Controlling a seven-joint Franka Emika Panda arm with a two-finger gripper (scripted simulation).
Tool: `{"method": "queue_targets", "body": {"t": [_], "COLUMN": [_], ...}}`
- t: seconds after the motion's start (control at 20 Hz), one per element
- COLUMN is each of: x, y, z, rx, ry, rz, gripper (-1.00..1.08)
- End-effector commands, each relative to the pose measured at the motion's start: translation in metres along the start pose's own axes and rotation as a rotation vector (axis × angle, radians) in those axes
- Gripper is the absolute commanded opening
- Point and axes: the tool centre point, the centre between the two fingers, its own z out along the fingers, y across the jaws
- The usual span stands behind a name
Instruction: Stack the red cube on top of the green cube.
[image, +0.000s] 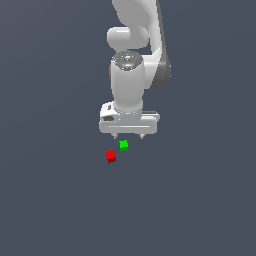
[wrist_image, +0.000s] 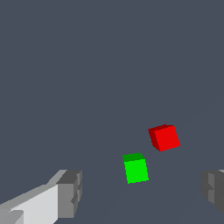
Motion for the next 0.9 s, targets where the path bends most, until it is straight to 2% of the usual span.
{"method": "queue_targets", "body": {"t": [0.0, 0.45, 0.85], "x": [0.0, -0.002, -0.005], "y": [0.0, 0.011, 0.04], "z": [0.0, 0.015, 0.055], "rx": [0.0, 0.0, 0.0], "ry": [0.0, -0.007, -0.027], "rz": [0.0, -0.035, -0.128], "gripper": [1.0, 1.0, 1.0]}}
